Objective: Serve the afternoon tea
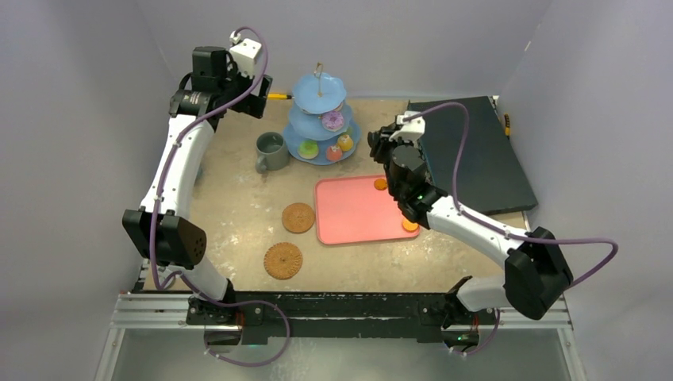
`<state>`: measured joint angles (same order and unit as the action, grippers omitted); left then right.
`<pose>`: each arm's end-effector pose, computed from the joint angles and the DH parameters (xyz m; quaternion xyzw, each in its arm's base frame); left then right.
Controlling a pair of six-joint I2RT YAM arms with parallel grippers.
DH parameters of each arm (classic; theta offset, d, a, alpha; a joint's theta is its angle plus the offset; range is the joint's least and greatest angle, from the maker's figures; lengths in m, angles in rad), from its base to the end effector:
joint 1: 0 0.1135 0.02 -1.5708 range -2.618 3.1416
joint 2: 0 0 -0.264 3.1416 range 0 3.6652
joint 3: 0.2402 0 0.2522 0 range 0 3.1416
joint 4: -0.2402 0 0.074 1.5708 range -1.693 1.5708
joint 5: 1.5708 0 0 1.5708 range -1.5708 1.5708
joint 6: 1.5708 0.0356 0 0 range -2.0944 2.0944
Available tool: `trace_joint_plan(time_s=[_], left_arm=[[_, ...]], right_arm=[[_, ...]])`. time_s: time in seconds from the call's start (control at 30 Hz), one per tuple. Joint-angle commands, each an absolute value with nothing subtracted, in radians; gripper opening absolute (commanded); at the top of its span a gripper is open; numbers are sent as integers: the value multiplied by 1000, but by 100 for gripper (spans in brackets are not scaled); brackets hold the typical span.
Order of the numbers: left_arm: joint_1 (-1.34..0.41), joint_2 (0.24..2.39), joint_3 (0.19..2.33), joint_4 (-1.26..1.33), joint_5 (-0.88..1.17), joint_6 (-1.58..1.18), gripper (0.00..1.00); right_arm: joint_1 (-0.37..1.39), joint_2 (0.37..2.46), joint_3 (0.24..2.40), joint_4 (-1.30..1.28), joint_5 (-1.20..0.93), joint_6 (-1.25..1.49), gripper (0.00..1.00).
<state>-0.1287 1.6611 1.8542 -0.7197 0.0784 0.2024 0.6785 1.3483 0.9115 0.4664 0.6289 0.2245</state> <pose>0.3640 -0.0499 0.4273 0.1620 0.8510 -0.0156 0.4992 0.2559 0.1794 0.3248 0.0671 0.6954 0.1038 0.7079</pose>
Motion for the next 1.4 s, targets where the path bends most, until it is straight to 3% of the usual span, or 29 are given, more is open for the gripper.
trace_joint_plan(time_s=[0.0, 0.3, 0.7, 1.37], left_arm=[[-116, 1628, 1849, -698, 91, 204, 99], [-116, 1625, 1849, -700, 100, 199, 99], [-116, 1624, 1856, -697, 102, 198, 99], [-115, 1629, 1870, -696, 92, 201, 99]], right_arm=[[679, 1324, 821, 445, 634, 257, 41], [680, 1347, 685, 449, 641, 309, 47], [678, 1425, 655, 500, 646, 323, 57], [678, 1505, 653, 568, 710, 290, 60]])
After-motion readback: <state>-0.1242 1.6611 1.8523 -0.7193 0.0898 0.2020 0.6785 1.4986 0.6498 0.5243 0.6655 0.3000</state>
